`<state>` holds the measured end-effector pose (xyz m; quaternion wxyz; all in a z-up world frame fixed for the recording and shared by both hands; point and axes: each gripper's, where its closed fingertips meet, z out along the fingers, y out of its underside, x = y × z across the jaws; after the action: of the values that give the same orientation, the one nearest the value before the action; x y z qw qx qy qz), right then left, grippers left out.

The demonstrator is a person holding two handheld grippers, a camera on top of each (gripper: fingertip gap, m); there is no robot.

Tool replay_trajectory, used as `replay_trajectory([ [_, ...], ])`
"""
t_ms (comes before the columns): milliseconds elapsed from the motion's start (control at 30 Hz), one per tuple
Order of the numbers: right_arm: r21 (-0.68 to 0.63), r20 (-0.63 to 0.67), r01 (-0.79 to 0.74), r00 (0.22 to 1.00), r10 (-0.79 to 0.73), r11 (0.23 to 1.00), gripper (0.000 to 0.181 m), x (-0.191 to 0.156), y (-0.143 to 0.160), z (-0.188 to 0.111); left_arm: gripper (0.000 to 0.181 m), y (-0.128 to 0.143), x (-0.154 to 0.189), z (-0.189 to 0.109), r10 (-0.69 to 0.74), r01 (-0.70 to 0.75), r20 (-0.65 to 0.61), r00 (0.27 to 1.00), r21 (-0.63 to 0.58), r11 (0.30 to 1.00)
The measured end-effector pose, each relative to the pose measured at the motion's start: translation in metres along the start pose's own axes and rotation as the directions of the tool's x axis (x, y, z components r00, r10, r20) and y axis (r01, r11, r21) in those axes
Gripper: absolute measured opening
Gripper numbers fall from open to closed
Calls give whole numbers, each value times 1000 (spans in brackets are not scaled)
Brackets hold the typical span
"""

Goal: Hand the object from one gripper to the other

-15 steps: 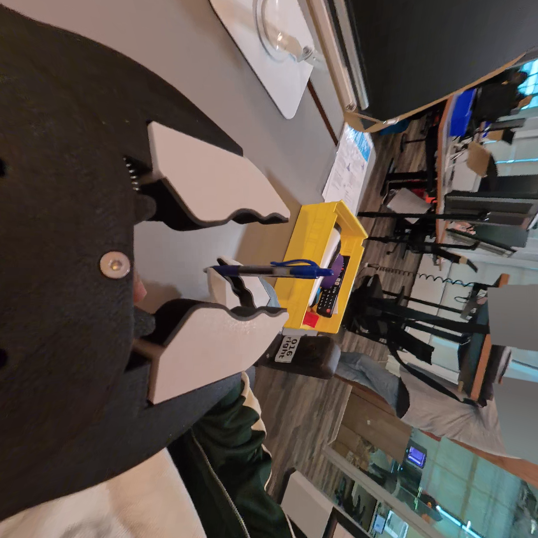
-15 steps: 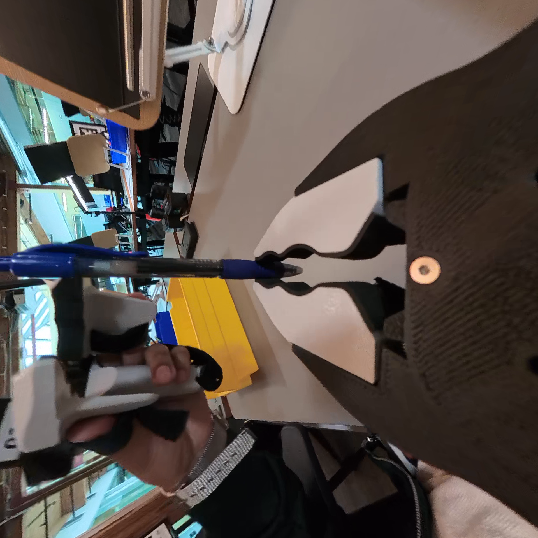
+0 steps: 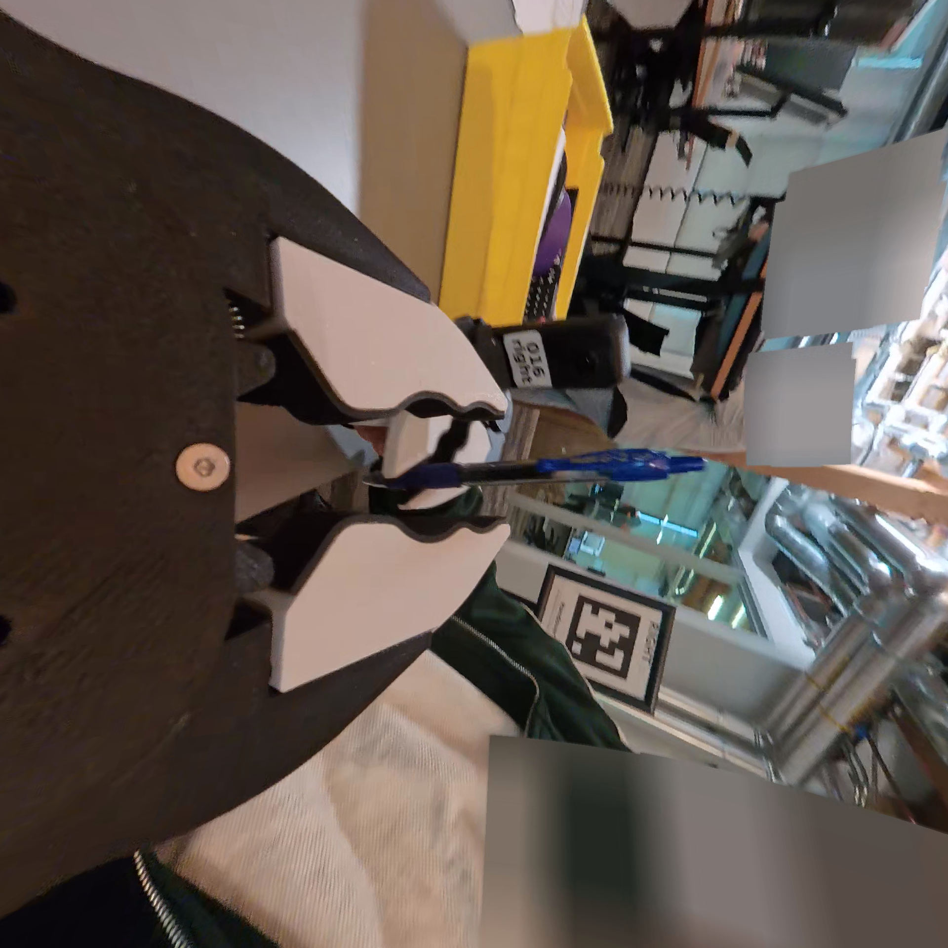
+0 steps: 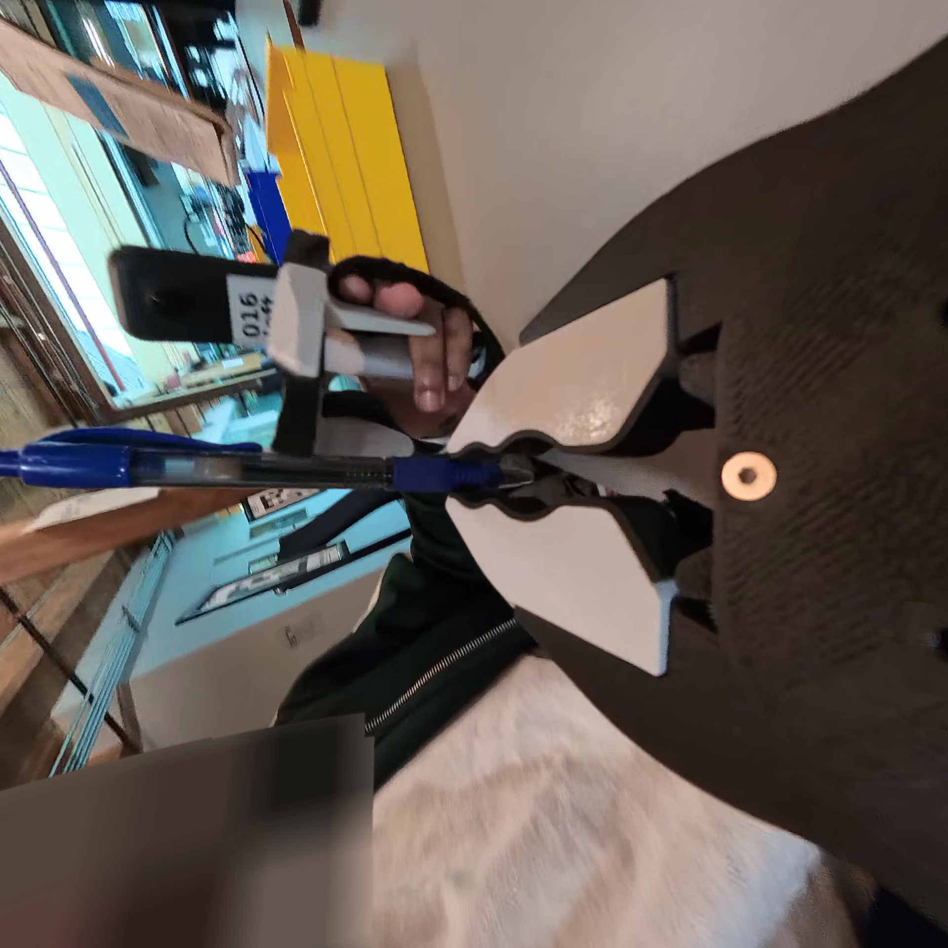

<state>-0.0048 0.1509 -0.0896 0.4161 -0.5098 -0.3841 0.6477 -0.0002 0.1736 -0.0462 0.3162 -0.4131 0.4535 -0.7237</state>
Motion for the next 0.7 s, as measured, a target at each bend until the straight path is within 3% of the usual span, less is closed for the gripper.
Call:
replay_trajectory([
  [200,-65,93,-28,995,34,998,10,-13,15,15,35,-17,29,11,-8,13,-123,992,33,999],
  [500,-94,107,-13,994,23,995,10,-18,21,20,25,-24,31,11,-27,37,-136,990,72,997],
  [700,-95,105,-1,994,11,995,10,-18,21,20,12,-20,33,15,0,3,-117,993,24,1000],
])
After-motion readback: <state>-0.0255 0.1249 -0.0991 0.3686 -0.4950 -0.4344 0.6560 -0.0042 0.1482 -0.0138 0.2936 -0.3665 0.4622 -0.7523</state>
